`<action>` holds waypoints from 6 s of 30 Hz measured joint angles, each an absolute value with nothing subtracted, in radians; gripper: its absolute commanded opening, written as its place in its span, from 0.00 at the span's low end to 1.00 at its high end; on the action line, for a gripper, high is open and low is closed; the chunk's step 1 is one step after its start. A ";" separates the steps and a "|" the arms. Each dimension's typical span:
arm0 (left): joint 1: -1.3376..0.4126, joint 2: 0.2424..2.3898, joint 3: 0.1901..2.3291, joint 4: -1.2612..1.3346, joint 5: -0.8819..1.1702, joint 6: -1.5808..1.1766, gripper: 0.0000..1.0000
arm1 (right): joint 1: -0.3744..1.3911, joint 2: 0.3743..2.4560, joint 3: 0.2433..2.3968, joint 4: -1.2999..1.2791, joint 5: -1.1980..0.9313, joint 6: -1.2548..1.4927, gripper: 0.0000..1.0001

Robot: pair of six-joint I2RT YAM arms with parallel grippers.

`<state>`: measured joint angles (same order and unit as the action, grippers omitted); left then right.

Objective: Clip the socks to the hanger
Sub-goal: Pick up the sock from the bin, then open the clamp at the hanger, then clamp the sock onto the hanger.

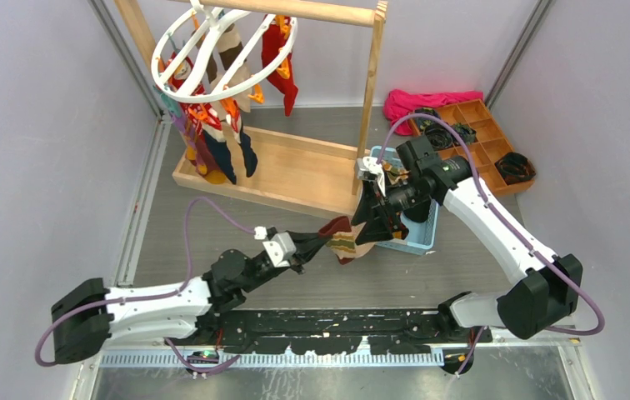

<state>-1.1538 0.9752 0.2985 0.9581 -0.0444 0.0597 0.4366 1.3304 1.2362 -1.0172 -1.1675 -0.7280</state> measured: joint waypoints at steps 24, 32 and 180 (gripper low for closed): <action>-0.787 0.699 0.289 0.603 0.118 -0.052 0.00 | 0.533 1.557 2.043 -1.473 -0.715 -0.930 1.00; -0.712 0.707 0.291 0.700 0.127 -0.124 0.00 | 0.599 1.674 2.243 -1.451 -0.685 -0.886 1.00; -0.497 0.946 0.641 0.617 -0.174 -0.409 0.00 | 0.824 1.830 1.977 0.006 -0.288 -0.072 0.01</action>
<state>-0.4973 0.9459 0.6415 0.6167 -0.1741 -0.4091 0.8238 1.8297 1.9766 0.0055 -0.2878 -0.0723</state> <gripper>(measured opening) 0.030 0.250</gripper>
